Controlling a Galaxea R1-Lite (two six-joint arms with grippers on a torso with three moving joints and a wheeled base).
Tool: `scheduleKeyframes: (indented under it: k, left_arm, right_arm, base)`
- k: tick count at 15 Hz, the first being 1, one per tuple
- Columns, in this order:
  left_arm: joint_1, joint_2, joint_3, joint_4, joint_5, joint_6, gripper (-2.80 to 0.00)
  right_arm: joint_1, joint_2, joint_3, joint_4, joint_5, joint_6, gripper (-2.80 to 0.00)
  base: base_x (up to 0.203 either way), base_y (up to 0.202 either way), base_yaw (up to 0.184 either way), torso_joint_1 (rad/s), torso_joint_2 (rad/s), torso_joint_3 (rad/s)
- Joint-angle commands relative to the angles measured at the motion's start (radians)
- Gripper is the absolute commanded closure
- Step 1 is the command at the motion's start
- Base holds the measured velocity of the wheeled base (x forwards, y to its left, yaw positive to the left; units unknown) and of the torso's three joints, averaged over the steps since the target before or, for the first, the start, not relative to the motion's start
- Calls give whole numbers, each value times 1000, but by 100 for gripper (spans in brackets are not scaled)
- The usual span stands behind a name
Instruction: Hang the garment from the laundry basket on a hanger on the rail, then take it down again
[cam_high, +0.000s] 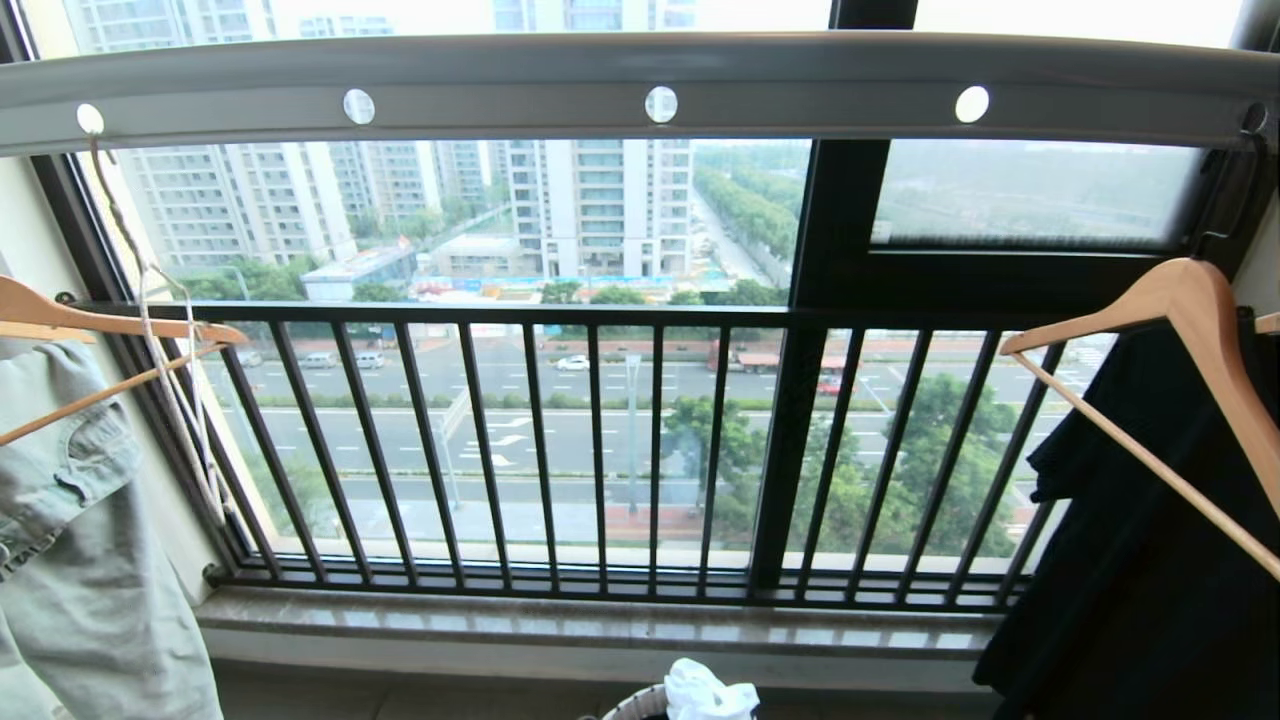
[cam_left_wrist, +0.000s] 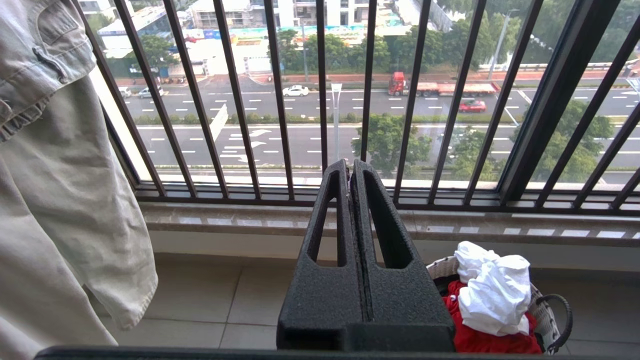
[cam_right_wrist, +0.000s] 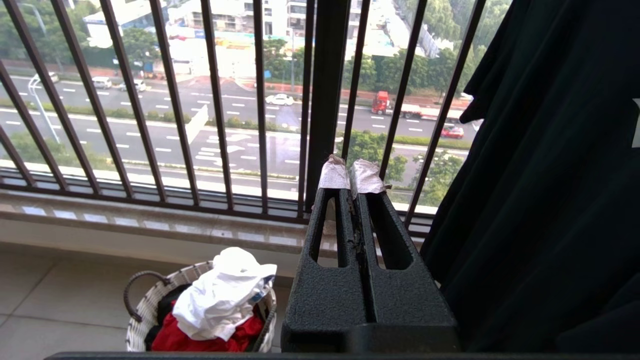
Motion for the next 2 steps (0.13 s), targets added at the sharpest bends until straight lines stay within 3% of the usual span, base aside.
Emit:
scheduleKeyframes:
  k: [1, 2]
  left_arm:
    - [0, 0, 0, 0, 0, 0, 0]
    - [0, -1, 0, 0, -1, 0, 0]
  right_arm:
    - [0, 2, 0, 0, 0, -1, 0]
    - [0, 1, 0, 0, 0, 0, 0]
  base:
    - [0, 0, 0, 0, 0, 0]
    - [0, 0, 0, 0, 0, 0]
